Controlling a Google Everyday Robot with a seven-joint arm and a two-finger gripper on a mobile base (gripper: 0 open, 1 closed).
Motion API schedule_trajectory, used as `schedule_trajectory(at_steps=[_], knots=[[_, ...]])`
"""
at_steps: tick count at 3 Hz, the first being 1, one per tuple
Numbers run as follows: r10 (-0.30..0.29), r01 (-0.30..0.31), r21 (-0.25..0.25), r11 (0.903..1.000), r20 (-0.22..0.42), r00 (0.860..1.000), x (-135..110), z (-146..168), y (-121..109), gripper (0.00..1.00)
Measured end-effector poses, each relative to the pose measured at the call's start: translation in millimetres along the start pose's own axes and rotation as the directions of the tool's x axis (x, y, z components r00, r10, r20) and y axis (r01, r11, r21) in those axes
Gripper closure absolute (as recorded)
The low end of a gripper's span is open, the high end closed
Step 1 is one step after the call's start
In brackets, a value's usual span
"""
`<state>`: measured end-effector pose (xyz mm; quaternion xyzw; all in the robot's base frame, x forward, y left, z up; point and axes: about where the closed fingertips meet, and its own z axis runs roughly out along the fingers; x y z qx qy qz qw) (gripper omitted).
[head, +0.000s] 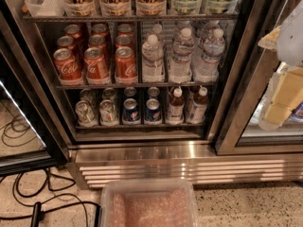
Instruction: Pick coke can from middle shelf of fridge
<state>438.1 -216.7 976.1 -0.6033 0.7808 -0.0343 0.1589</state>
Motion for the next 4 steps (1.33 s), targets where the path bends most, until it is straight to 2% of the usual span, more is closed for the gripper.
schedule_trajectory(at_steps=[1,2,3,4], knots=[[0.0,0.0,0.0,1.0,0.0,1.0,0,0,0,0.0],[0.035,-0.035,0.012,0.9993,0.048,0.998,-10,15,3,0.0],[0.085,-0.087,0.016,0.9961,0.123,0.989,-35,59,9,0.0],[0.093,-0.099,0.023,0.9949,0.174,0.98,-44,83,5,0.0]])
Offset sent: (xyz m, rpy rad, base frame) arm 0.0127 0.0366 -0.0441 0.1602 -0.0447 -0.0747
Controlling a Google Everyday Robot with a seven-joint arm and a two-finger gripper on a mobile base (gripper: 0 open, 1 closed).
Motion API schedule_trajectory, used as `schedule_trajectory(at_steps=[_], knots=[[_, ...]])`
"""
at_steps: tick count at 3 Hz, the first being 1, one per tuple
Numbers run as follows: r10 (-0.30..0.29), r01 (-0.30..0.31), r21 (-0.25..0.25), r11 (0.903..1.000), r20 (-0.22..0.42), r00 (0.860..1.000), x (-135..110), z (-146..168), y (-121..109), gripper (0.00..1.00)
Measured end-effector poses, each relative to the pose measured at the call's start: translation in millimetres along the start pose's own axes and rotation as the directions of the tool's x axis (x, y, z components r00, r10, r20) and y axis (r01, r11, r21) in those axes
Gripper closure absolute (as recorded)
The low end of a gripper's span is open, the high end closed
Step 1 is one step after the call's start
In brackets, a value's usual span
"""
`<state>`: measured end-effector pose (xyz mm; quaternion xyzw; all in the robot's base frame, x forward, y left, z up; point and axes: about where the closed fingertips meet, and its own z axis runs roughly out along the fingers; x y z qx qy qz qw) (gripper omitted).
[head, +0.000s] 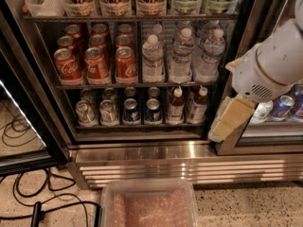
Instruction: Pick coke can from middle shelf of fridge
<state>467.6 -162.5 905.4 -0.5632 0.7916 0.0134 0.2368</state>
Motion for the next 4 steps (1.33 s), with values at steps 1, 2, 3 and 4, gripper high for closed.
schedule_trajectory(at_steps=[1,2,3,4], knots=[[0.0,0.0,0.007,1.0,0.003,1.0,-1,0,-1,0.0],[-0.014,0.016,-0.023,0.9996,0.066,0.998,-17,18,14,0.0],[-0.059,0.062,-0.014,0.998,0.15,0.987,-51,48,36,0.0],[-0.09,0.085,0.03,0.996,0.272,0.958,-98,75,40,0.0]])
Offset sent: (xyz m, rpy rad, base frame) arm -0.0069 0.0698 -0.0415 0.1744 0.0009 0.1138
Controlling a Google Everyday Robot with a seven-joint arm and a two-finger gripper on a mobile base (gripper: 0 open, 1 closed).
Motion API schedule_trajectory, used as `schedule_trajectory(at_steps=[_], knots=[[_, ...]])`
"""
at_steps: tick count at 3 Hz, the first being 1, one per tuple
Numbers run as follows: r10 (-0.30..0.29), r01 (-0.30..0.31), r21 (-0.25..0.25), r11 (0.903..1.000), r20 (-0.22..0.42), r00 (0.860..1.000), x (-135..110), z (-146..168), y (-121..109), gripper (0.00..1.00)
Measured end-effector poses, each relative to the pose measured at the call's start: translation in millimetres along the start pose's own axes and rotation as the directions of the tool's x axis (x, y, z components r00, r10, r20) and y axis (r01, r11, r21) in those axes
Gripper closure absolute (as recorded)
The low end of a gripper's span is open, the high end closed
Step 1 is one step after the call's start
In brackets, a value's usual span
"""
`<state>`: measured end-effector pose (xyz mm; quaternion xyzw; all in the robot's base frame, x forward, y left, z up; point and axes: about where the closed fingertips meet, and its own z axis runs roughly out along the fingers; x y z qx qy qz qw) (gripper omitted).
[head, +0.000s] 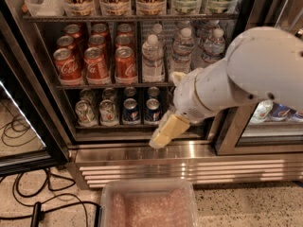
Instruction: Pick coke can from middle shelf of fridge
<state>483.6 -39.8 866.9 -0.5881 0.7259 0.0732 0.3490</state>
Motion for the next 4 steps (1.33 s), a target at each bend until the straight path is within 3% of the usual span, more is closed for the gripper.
schedule_trajectory(at_steps=[1,2,3,4], knots=[[-0.015,0.013,0.02,0.9997,0.106,0.994,-33,29,-5,0.0],[-0.061,0.058,0.029,0.9979,0.122,0.991,-48,31,-14,0.0],[-0.062,0.06,0.022,0.998,0.119,0.991,-48,31,-12,0.0],[-0.012,0.008,0.026,0.9996,0.163,0.987,-50,44,-1,0.0]])
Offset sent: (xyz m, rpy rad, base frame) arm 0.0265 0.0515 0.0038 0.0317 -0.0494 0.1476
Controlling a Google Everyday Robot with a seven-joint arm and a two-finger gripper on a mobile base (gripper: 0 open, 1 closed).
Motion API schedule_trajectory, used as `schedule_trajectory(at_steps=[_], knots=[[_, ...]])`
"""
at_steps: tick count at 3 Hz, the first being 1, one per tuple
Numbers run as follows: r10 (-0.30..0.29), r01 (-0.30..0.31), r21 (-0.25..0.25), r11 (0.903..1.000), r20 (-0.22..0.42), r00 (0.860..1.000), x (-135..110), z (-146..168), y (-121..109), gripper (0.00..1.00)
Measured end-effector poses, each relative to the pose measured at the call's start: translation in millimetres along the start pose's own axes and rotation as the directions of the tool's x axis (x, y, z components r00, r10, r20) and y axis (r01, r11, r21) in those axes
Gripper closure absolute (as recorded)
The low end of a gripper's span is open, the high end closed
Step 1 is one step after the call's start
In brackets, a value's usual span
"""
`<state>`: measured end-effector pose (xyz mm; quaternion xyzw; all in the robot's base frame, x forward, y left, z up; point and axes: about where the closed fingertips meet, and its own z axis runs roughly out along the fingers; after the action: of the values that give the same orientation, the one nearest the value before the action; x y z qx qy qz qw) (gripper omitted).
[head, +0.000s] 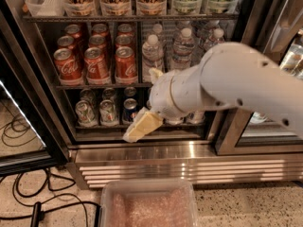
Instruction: Pick coke can from middle shelf of fridge
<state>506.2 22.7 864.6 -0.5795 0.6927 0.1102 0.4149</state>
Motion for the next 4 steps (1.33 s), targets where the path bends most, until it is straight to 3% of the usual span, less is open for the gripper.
schedule_trajectory(at_steps=[1,2,3,4], knots=[[0.116,-0.117,0.011,0.993,0.063,0.991,3,35,30,0.0],[0.204,-0.21,0.051,0.9764,0.097,0.974,6,65,47,0.0],[0.256,-0.272,0.131,0.9534,0.127,0.958,11,80,45,0.0],[0.293,-0.328,0.228,0.9167,0.174,0.94,16,84,28,0.0]])
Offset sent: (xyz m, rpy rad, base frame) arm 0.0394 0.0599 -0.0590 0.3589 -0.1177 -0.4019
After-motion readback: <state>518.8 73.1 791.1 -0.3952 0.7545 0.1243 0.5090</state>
